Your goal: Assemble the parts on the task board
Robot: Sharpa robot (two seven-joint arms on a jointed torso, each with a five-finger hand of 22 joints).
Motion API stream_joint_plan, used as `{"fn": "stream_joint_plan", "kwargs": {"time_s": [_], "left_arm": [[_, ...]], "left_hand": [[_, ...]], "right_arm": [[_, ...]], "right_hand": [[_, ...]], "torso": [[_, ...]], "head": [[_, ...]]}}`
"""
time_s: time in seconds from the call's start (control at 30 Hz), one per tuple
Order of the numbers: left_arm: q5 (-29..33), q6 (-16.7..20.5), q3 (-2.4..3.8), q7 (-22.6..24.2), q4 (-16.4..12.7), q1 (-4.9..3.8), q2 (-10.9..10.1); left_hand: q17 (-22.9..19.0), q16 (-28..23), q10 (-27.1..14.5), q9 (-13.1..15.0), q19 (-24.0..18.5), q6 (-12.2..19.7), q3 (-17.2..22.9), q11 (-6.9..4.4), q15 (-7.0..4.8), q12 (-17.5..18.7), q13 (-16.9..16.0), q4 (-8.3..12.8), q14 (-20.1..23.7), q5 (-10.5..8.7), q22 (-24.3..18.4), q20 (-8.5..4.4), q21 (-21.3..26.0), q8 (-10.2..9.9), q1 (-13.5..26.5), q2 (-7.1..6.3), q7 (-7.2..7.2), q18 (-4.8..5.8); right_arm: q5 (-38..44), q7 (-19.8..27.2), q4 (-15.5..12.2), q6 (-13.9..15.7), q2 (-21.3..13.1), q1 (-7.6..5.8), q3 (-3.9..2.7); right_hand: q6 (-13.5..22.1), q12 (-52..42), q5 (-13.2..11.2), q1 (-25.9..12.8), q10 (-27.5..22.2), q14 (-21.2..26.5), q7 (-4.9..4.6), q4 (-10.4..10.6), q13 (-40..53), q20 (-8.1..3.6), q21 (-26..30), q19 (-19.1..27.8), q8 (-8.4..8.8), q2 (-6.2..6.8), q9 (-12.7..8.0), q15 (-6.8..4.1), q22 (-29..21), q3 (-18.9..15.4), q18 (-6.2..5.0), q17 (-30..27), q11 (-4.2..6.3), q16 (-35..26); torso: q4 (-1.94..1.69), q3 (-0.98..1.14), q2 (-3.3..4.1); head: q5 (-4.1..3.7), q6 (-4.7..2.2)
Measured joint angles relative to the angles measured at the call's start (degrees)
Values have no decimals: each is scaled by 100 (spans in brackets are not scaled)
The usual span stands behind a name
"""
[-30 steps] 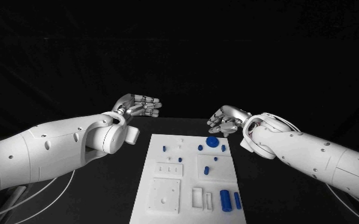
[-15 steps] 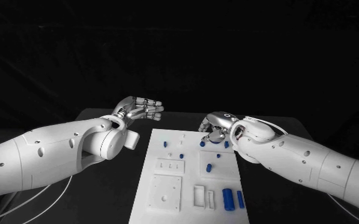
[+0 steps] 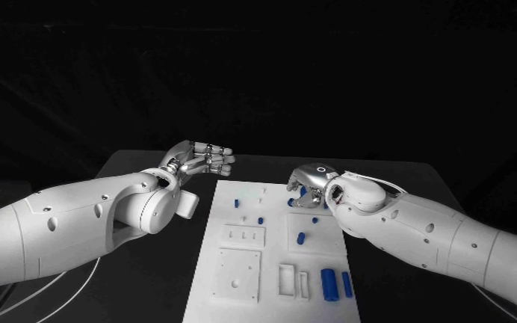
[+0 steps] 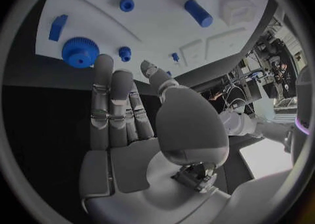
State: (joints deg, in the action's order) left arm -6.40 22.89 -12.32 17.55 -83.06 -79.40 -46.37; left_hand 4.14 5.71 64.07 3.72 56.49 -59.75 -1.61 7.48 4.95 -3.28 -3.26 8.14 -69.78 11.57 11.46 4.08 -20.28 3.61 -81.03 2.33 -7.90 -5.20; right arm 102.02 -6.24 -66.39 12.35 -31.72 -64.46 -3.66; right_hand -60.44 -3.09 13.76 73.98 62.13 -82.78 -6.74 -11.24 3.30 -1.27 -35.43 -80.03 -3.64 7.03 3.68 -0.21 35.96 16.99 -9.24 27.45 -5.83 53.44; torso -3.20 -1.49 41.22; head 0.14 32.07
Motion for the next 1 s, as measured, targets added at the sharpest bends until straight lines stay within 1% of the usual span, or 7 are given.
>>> {"fn": "stream_joint_plan", "kwargs": {"time_s": [0.13, 0.3, 0.53, 0.63, 0.73, 0.9, 1.0], "left_arm": [[-5, -18, 0, 0, -25, 0, -4], [-8, -34, 3, 0, -55, 0, -11], [-10, -48, 3, -3, -70, -1, -11], [-11, -52, 4, -5, -75, -1, -13], [-12, -56, 4, -7, -75, -1, -15], [-12, -65, 6, -8, -75, -1, -13], [-13, -72, 6, -9, -75, -1, -11]], "left_hand": [[0, 0, 13, 0, 0, 0, -6, -13, 0, 0, 0, 6, 0, 0, -11, 0, 0, 0, 16, 16, 0, 0], [0, 0, 23, 0, 0, 0, -16, -23, 0, 0, 0, 16, 0, 0, -17, 0, 0, 0, 23, 23, 0, 1], [0, 0, 23, -1, 0, 18, -39, -23, 0, 0, 0, -7, 0, 0, -26, 0, 0, 0, 23, 23, -18, 1], [0, 0, 23, -1, 1, 18, -39, -23, 0, 0, 0, -7, 0, 0, -26, 0, 0, 0, 46, 46, -18, 0], [0, 0, 23, -1, 1, 18, -39, -23, 0, 0, 0, -7, 0, 0, -26, 0, 0, 0, 46, 46, -18, 0], [0, 0, 23, -1, 1, 18, -39, -23, 0, 0, 1, -7, 0, 0, -42, 0, 0, 0, 46, 46, -18, 0], [0, 0, 23, -1, 1, 18, -39, -23, 0, 0, 0, -7, 0, 0, -42, 0, 0, 0, 46, 46, -18, 0]], "right_arm": [[63, -46, 37, -17, 3, 28, 2], [106, -89, 67, -13, 20, 56, 5], [134, -130, 88, -10, 27, 65, 6], [140, -140, 105, -10, 31, 68, 6], [143, -145, 117, -10, 39, 76, 6], [146, -146, 134, -10, 61, 79, 6], [147, -147, 156, -10, 76, 82, 6]], "right_hand": [[0, 0, -23, 0, -40, 0, 0, 26, 0, -6, 74, -24, 0, 0, 0, 0, 124, 26, 2, -19, 0, 9], [0, 0, -181, -15, -40, 20, 0, 27, 0, 2, 184, -56, 0, 15, 0, 19, 291, 350, 11, -31, 0, 36], [0, 0, -269, -45, 4, 21, 0, 46, 0, 3, 284, -97, 0, 45, -1, 21, 465, 577, 38, -32, 24, 59], [-54, 1, -339, -69, 75, 21, -10, 35, -1, -6, 329, -106, 0, 68, -1, 20, 538, 752, 40, -37, 31, 59], [-109, 1, -418, -118, 150, 21, -5, 34, -1, -6, 332, -106, 0, 21, -1, 20, 599, 940, 40, -37, 43, 59], [-228, 1, -578, -206, 312, 40, 0, 47, -1, -26, 351, -127, 0, 38, -1, 1, 732, 1450, 46, -37, 84, 59], [-248, 1, -600, -220, 321, 40, -2, 59, -1, -26, 351, -127, 0, 52, -1, 1, 786, 1562, 49, -37, 93, 59]], "torso": [[-14, 2, 44], [-29, 6, 84], [-55, 7, 130], [-64, 3, 149], [-71, -3, 166], [-79, -8, 193], [-82, -10, 209]], "head": [[-12, 1], [-16, -13], [-30, -20], [-37, -25], [-44, -36], [-45, -53], [-45, -62]]}}
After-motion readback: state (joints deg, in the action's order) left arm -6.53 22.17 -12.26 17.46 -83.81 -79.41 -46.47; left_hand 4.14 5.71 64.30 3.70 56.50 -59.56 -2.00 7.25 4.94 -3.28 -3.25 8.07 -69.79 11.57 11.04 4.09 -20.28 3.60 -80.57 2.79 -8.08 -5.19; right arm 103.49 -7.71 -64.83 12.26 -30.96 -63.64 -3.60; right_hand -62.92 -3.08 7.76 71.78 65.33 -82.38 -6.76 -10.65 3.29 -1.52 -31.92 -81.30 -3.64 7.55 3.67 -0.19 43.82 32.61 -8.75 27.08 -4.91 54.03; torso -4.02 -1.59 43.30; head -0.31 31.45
